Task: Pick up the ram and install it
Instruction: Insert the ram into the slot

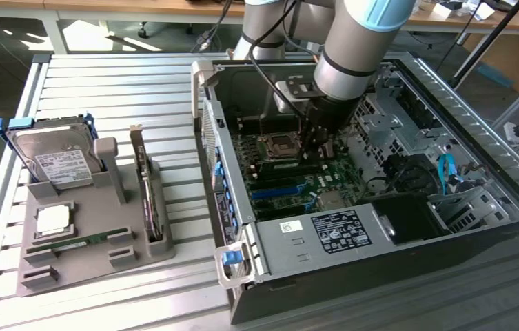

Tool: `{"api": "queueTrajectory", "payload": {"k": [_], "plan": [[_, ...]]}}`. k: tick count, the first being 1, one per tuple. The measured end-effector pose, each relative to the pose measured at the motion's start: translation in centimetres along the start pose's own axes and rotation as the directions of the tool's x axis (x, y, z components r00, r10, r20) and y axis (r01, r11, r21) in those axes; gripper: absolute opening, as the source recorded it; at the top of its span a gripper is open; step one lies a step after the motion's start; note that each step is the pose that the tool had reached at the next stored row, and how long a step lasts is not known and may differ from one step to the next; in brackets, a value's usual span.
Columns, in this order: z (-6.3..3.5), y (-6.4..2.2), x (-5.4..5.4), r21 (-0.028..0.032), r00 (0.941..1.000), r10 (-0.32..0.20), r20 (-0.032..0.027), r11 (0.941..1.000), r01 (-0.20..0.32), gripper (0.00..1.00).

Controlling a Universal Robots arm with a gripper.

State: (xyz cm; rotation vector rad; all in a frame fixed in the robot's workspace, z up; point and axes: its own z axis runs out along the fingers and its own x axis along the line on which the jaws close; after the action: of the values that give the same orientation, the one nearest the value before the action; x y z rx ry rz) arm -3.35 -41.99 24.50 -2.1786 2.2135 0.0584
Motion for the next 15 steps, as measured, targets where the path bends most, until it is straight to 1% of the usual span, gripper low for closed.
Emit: {"api": "queueTrajectory", "payload": {"k": [1, 3, 15], "plan": [[0.03, 0.00, 0.00, -0.0001, 1.0000, 0.000, -0.0018, 1.0000, 0.000, 0.12], [0.04, 0.01, 0.01, -0.0001, 1.0000, 0.000, -0.0022, 1.0000, 0.000, 0.12], [0.37, 0.17, 0.02, 0.0001, 1.0000, 0.000, -0.0019, 1.0000, 0.000, 0.12]]}}
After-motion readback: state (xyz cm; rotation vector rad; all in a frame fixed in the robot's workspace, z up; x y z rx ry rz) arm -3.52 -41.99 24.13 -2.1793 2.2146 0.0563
